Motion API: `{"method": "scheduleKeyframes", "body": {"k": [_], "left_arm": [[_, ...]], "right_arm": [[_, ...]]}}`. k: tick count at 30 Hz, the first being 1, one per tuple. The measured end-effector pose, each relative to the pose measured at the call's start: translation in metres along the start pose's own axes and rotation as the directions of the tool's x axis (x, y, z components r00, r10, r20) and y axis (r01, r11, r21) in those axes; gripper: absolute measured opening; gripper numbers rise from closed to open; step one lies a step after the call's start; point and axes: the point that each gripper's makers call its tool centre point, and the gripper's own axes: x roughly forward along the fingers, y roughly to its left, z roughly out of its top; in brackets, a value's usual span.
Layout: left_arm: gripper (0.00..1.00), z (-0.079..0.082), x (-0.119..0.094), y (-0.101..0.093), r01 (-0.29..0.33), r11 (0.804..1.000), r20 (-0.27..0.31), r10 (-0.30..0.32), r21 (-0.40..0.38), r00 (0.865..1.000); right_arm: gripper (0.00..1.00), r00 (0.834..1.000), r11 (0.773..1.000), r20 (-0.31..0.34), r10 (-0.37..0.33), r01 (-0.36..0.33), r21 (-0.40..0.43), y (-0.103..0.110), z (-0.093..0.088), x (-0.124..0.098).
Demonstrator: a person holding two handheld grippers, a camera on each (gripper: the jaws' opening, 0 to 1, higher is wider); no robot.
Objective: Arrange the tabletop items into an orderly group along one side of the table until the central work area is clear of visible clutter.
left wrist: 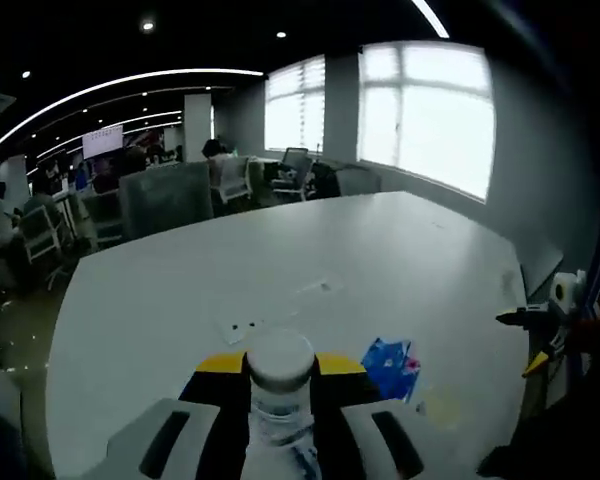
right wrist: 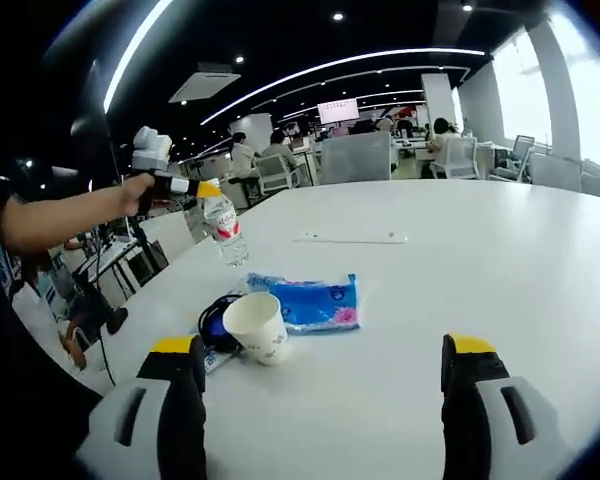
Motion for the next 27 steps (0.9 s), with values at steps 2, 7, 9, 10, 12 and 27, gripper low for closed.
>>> {"method": "scheduleKeyframes", "body": {"k": [2, 7, 9, 10, 12, 27], "left_arm": [[0.19, 0.000, 0.003, 0.003, -0.005, 1.000, -0.002, 0.005, -0.002, 1.000], [0.19, 0.000, 0.015, 0.010, -0.022, 1.000, -0.003, 0.022, -0.009, 1.000], [0.19, -0.001, 0.020, 0.013, -0.028, 0.999, -0.003, 0.028, -0.014, 1.000], [0.19, -0.001, 0.021, 0.014, -0.032, 0.999, -0.005, 0.032, -0.017, 0.999], [0.19, -0.002, 0.025, 0.017, -0.037, 0.999, -0.009, 0.037, -0.023, 0.999], [0.21, -0.029, 0.099, 0.057, -0.052, 0.999, -0.061, 0.052, -0.005, 0.997]], "right_arm": [[0.95, 1.000, 1.000, -0.002, 0.000, 0.000, 0.003, 0.000, 0.000, 0.000], [0.94, 1.000, 1.000, 0.009, 0.006, -0.006, 0.030, -0.001, 0.005, 0.002], [0.94, 1.000, 1.000, 0.010, 0.003, -0.004, 0.028, -0.003, 0.007, 0.003], [0.94, 1.000, 1.000, 0.011, 0.003, -0.003, 0.027, -0.003, 0.007, 0.004], [0.93, 1.000, 1.000, 0.011, 0.003, -0.003, 0.024, -0.003, 0.008, 0.004], [0.92, 0.999, 1.000, -0.028, -0.017, 0.018, 0.026, -0.025, 0.009, 0.032]]}}
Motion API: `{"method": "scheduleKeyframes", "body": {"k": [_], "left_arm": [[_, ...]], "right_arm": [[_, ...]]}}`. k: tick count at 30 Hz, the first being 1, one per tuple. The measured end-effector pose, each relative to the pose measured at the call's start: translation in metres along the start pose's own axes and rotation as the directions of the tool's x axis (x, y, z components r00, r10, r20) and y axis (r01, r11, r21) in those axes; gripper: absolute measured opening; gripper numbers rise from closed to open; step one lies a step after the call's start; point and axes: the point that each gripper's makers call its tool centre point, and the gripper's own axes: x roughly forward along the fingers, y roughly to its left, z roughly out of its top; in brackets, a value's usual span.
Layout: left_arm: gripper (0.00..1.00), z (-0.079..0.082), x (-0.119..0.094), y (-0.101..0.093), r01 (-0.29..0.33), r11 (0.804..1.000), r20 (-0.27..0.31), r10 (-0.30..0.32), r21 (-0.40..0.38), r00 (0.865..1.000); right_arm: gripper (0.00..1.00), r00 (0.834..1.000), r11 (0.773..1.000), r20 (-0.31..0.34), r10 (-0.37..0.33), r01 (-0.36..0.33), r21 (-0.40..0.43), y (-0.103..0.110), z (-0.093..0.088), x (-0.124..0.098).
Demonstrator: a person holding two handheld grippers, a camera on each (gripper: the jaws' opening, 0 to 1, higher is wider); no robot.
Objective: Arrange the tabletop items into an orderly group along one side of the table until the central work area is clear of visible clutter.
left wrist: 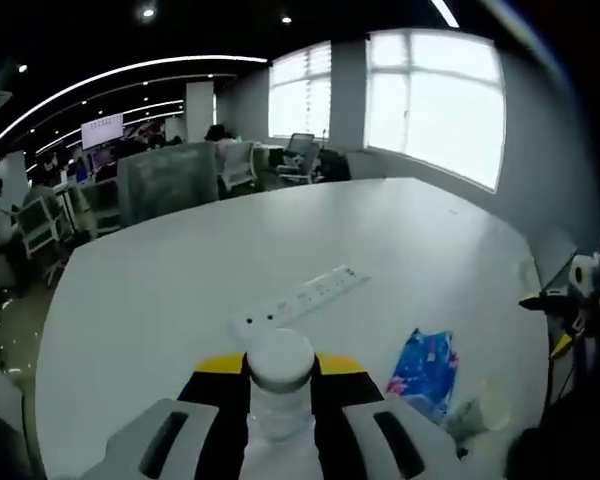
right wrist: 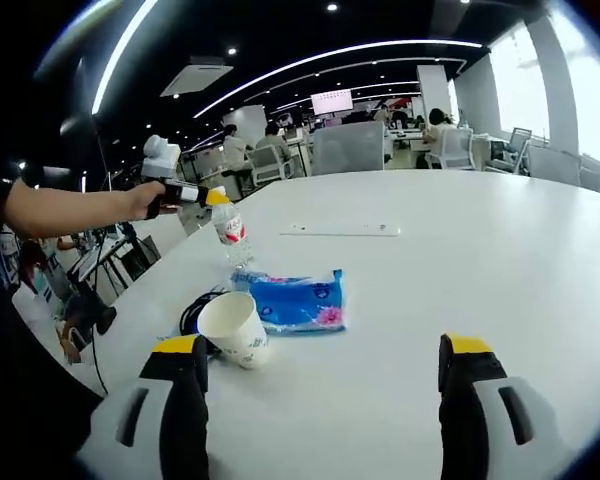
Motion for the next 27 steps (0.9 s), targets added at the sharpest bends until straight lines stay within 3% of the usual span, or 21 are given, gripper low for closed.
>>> {"method": "scheduleKeyframes", "body": {"k": [7, 10, 14, 17, 22, 27], "left_arm": [[0.22, 0.000, -0.011, -0.011, -0.015, 1.000, 0.014, 0.015, 0.023, 1.000], [0.23, 0.003, -0.013, -0.006, -0.038, 0.999, 0.017, 0.038, 0.020, 0.999], [0.36, 0.017, -0.016, 0.003, -0.104, 0.994, 0.076, 0.105, -0.023, 0.992], [0.39, 0.021, -0.018, 0.006, -0.136, 0.990, 0.091, 0.139, -0.046, 0.986], [0.44, 0.012, -0.015, 0.004, -0.176, 0.978, 0.096, 0.186, -0.109, 0.978], [0.52, -0.008, -0.012, -0.005, -0.209, 0.969, 0.078, 0.220, -0.130, 0.972]], "right_arm": [[0.92, 1.000, 1.000, -0.014, 0.003, -0.003, 0.006, -0.002, -0.004, 0.003], [0.92, 1.000, 1.000, -0.013, 0.005, -0.005, 0.007, -0.002, -0.003, 0.004], [0.92, 1.000, 1.000, -0.014, 0.008, -0.008, 0.013, -0.002, -0.004, 0.006], [0.92, 1.000, 1.000, -0.018, 0.010, -0.010, 0.011, -0.002, -0.005, 0.007], [0.91, 1.000, 1.000, -0.020, 0.010, -0.009, 0.020, -0.003, -0.007, 0.007], [0.91, 0.999, 1.000, -0.031, 0.009, -0.008, 0.024, -0.005, -0.012, 0.008]]}}
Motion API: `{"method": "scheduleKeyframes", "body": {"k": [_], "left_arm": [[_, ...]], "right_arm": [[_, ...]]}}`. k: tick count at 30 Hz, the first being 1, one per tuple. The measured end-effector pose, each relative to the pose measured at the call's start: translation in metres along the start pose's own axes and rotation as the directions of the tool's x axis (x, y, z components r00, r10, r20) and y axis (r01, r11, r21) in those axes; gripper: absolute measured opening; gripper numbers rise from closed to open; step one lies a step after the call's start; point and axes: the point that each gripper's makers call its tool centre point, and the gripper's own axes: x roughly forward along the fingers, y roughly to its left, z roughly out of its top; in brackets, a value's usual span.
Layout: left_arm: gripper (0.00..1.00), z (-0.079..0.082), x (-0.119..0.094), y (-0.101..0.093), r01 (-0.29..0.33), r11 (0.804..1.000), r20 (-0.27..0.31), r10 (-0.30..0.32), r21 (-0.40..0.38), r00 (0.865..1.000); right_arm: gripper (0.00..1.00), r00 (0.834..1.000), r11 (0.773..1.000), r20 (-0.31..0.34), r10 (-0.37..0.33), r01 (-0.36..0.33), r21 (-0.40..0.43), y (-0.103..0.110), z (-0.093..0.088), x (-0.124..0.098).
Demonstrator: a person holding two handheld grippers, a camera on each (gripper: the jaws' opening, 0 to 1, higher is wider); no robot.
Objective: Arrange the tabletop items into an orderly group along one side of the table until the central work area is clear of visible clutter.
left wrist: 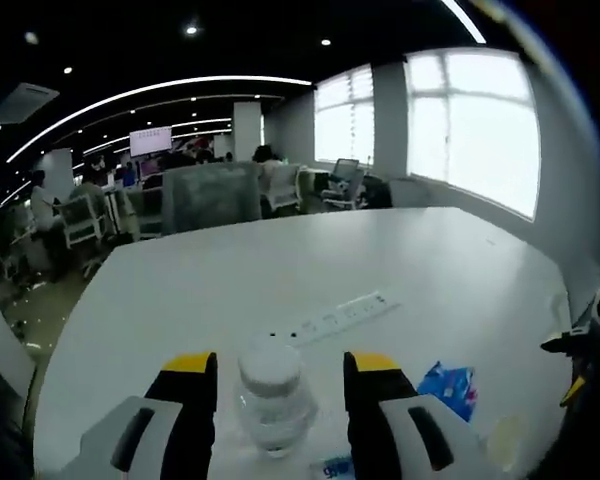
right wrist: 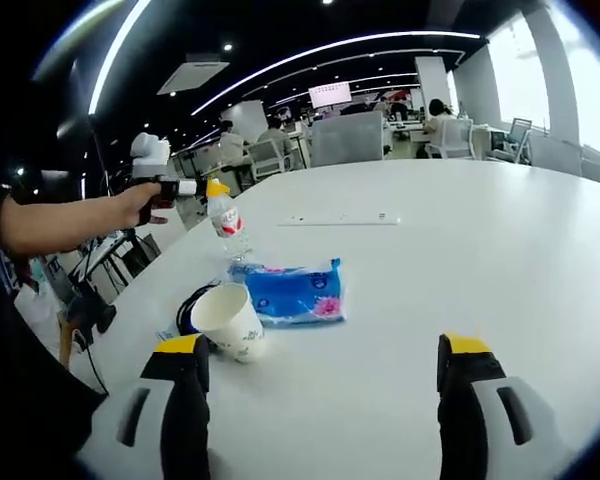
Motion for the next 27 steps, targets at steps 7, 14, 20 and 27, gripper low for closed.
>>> {"method": "scheduleKeyframes", "body": {"k": [7, 14, 20, 27], "left_arm": [[0.52, 0.006, -0.009, 0.015, -0.095, 0.992, 0.067, 0.101, -0.086, 0.993], [0.49, 0.023, -0.015, 0.018, -0.192, 0.976, 0.138, 0.205, -0.098, 0.969], [0.45, 0.027, -0.017, 0.018, -0.236, 0.966, 0.160, 0.251, -0.104, 0.955], [0.39, 0.019, -0.004, 0.013, -0.299, 0.942, 0.147, 0.321, -0.155, 0.935]], "right_arm": [[0.90, 1.000, 1.000, -0.010, -0.007, 0.007, 0.009, -0.004, -0.004, 0.002], [0.90, 1.000, 1.000, -0.026, 0.004, -0.004, 0.010, 0.000, -0.008, 0.007], [0.89, 0.999, 1.000, -0.032, 0.008, -0.007, 0.011, 0.001, -0.011, 0.008], [0.88, 0.999, 1.000, -0.054, 0.001, 0.000, 0.019, -0.004, -0.020, 0.007]]}}
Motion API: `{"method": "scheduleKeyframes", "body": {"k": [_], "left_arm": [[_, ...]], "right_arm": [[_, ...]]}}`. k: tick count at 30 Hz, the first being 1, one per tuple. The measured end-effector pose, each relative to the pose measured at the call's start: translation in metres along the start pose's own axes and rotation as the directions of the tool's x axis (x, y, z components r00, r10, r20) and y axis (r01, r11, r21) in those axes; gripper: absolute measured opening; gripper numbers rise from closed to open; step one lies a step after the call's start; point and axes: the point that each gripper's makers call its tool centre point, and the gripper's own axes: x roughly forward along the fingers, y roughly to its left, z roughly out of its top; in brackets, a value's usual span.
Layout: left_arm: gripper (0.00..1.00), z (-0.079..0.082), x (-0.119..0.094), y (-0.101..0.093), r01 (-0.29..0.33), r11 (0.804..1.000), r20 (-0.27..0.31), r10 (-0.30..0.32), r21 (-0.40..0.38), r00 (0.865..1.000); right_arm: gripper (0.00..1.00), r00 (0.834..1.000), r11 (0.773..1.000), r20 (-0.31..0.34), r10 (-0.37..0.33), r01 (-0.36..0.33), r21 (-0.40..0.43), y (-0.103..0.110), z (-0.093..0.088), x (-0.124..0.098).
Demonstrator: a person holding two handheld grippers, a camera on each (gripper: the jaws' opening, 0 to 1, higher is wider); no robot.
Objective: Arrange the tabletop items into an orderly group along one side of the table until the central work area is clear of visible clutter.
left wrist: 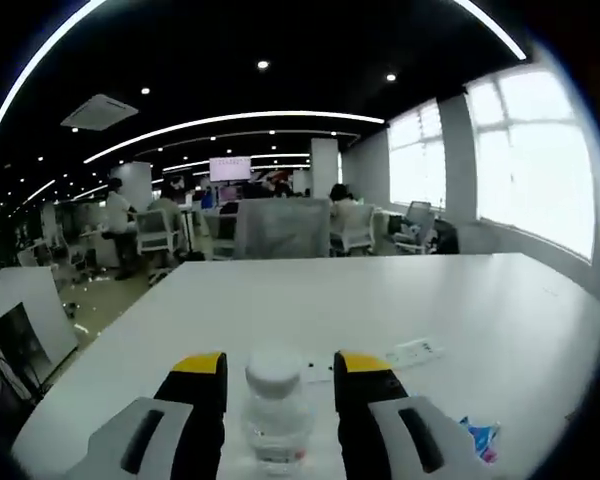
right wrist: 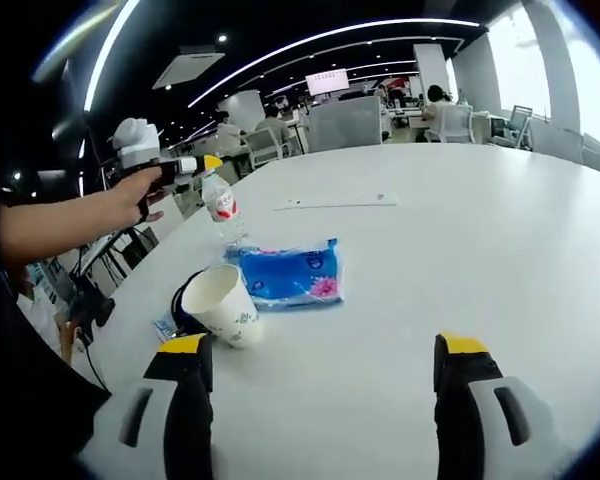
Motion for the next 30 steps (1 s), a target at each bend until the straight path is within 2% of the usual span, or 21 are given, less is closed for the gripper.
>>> {"method": "scheduleKeyframes", "body": {"k": [2, 3, 5, 9, 12, 15, 19, 25, 30], "left_arm": [[0.36, -0.007, 0.005, 0.002, -0.012, 1.000, -0.013, 0.012, -0.003, 1.000], [0.31, -0.009, 0.008, -0.003, -0.014, 1.000, -0.029, 0.014, 0.015, 0.999], [0.24, -0.010, 0.010, 0.002, -0.031, 0.998, -0.025, 0.032, 0.046, 0.999], [0.26, -0.004, 0.014, 0.003, -0.031, 0.999, -0.003, 0.031, 0.044, 1.000], [0.24, -0.006, 0.019, 0.002, -0.018, 0.999, -0.010, 0.019, 0.043, 1.000], [0.22, -0.007, 0.017, 0.003, -0.013, 1.000, -0.010, 0.013, 0.009, 1.000], [0.21, -0.006, 0.016, 0.001, 0.007, 1.000, -0.017, -0.007, 0.008, 1.000], [0.21, -0.007, 0.015, -0.002, 0.027, 0.999, -0.027, -0.026, 0.029, 0.999], [0.20, -0.006, 0.014, -0.008, 0.073, 0.996, -0.043, -0.071, 0.060, 0.997]], "right_arm": [[0.87, 1.000, 1.000, 0.001, -0.003, 0.003, 0.008, -0.002, -0.001, -0.001], [0.87, 1.000, 1.000, 0.001, -0.005, 0.005, 0.011, -0.002, -0.002, -0.001], [0.87, 1.000, 1.000, -0.006, -0.006, 0.006, 0.015, -0.003, -0.005, -0.001], [0.87, 1.000, 1.000, -0.013, -0.008, 0.008, 0.022, -0.004, -0.008, 0.000], [0.86, 1.000, 1.000, -0.017, -0.007, 0.007, 0.024, -0.003, -0.010, 0.001], [0.86, 1.000, 1.000, -0.022, -0.009, 0.009, 0.018, -0.003, -0.011, 0.001], [0.85, 1.000, 1.000, -0.026, -0.013, 0.013, 0.022, -0.005, -0.013, 0.002], [0.85, 0.999, 1.000, -0.031, -0.014, 0.014, 0.017, -0.005, -0.014, 0.003], [0.85, 1.000, 1.000, -0.021, -0.020, 0.020, 0.022, -0.006, -0.013, 0.002]]}}
